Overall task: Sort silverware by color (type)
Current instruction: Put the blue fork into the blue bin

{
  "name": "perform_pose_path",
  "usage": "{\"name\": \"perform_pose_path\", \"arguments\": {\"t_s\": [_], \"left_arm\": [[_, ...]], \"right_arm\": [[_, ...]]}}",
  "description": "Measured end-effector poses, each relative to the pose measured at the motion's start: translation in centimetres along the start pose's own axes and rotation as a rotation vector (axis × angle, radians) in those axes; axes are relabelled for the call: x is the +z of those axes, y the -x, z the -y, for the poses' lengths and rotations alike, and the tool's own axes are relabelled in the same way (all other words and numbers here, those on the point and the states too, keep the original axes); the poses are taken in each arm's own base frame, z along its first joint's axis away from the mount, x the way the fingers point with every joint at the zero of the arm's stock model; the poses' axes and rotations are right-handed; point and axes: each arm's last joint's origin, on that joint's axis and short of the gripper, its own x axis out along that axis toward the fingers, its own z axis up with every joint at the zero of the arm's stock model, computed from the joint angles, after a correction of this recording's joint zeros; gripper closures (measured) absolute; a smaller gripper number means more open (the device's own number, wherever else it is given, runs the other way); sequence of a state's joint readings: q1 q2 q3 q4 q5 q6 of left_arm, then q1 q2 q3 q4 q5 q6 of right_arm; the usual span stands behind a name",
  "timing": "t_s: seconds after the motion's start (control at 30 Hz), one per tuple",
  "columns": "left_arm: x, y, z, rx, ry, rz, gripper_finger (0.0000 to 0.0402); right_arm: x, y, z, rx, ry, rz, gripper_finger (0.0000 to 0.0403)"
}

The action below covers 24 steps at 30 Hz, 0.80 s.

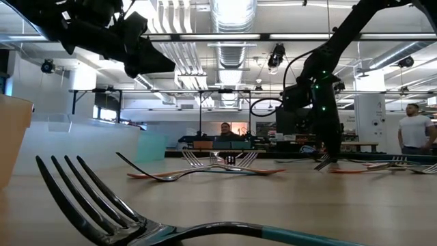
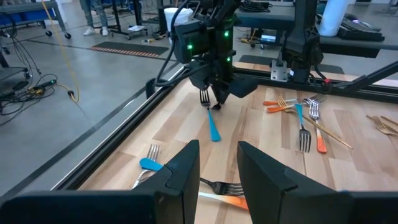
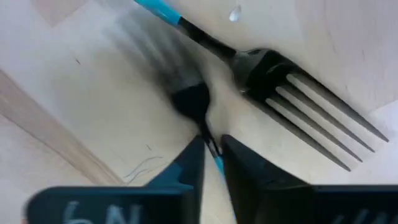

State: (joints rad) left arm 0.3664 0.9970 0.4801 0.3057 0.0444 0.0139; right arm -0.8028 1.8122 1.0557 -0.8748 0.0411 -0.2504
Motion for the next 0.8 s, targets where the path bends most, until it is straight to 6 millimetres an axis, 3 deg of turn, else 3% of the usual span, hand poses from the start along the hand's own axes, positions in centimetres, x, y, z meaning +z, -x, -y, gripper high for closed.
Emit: {"name": "perform_pose_path", "arguments": {"t_s": [0.07, 0.3, 0.53, 0.7, 0.8], "left_arm": [[0.0, 0.0, 0.0, 0.000, 0.000, 0.000, 0.0310], [0.0, 0.0, 0.0, 0.000, 0.007, 0.000, 0.0310], [0.0, 0.0, 0.0, 0.000, 0.007, 0.000, 0.0310], [0.0, 0.0, 0.0, -0.001, -0.020, 0.000, 0.0310], [-0.2, 0.0, 0.0, -0.002, -0.081, -0.002, 0.0310]], "right_arm": [[0.0, 0.1, 0.0, -0.001, -0.006, 0.004, 0.0386], [-0.4, 0.8, -0.1, -0.004, -0.013, 0.002, 0.0392], [-2.1, 3.8, -0.6, 0.033, -0.022, 0.067, 0.0393], [-2.6, 7.4, -1.2, -0.004, -0.085, 0.278, 0.0394], [-2.0, 10.0, -2.3, 0.009, -0.062, 0.524, 0.0394]]}}
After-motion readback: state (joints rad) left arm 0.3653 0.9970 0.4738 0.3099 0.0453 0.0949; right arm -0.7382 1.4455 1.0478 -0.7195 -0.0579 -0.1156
